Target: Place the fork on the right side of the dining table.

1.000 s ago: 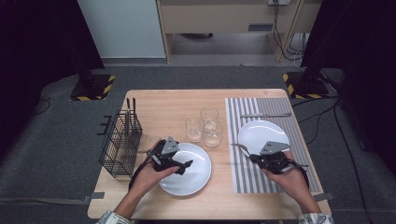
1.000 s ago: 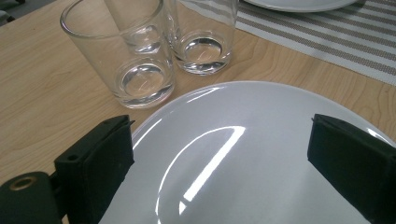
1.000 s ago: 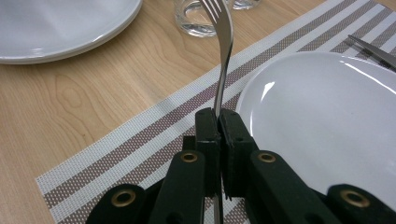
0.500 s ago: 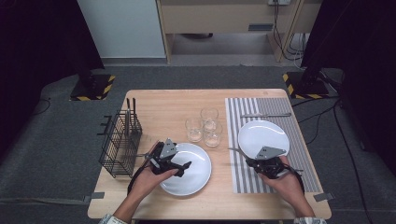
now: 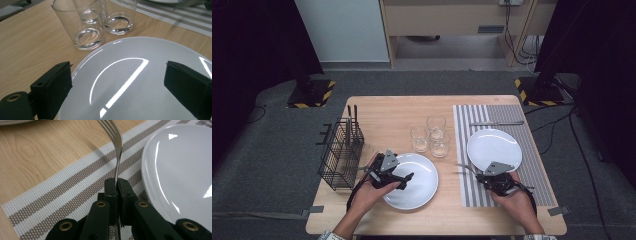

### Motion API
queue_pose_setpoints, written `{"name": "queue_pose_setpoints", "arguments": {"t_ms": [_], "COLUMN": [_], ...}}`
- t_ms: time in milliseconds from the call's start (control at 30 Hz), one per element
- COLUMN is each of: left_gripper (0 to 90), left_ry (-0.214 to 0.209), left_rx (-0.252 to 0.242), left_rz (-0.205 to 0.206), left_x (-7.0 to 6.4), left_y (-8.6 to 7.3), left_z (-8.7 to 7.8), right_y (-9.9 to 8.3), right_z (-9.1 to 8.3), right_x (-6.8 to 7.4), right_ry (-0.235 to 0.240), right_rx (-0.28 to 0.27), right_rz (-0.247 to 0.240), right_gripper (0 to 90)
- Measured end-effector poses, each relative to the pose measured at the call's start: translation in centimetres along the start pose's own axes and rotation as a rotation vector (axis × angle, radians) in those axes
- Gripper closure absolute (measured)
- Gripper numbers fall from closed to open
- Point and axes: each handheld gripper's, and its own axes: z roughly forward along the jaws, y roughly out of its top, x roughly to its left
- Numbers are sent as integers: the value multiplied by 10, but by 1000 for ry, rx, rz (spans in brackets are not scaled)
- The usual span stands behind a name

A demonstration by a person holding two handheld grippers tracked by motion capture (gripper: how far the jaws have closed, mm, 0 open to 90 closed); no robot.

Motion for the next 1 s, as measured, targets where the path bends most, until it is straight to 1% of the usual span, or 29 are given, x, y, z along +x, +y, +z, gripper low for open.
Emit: {"name": "queue_pose_setpoints", "arguments": {"t_ms": [33, 100, 167, 267, 400, 600, 633, 667, 700, 800, 833, 900, 1000], "left_gripper": [73, 73, 73, 73, 74, 74, 74, 74, 74, 74, 73, 74, 74], "left_ry": [2, 3, 8, 10, 13, 12, 12, 13, 13, 14, 16, 16, 19], "left_rx": [-3, 0, 3, 3, 3, 12, 12, 11, 12, 16, 16, 18, 19], "left_rz": [-6, -4, 0, -1, -3, 0, -2, -2, -2, 2, 0, 1, 2], "left_x": [1, 1, 2, 2, 3, 3, 3, 3, 3, 3, 3, 3, 3], "left_y": [0, -1, -1, -1, -1, -2, -2, -2, -2, -3, -3, -3, -3], "left_z": [0, -1, 0, -1, -1, 0, -1, -1, -1, -1, -1, 0, 0], "right_y": [-1, -3, -5, -5, -6, -7, -7, -7, -7, -4, -2, 1, 4], "right_z": [1, 3, 5, 5, 5, 3, 3, 2, 1, -1, -1, 1, 7], "right_x": [1, 2, 2, 3, 3, 5, 5, 5, 5, 5, 4, 4, 3], "right_ry": [-8, -16, -17, -23, -42, -44, -50, -46, -52, -51, -55, -67, -76], "right_rx": [9, 30, 42, 40, 33, 34, 27, 19, 8, -46, -56, -71, -92], "right_rz": [0, 2, -10, -13, -16, -10, -14, -10, -5, 13, 20, 41, 86], "right_gripper": [868, 867, 864, 855, 817, 767, 754, 737, 720, 665, 660, 629, 626]}}
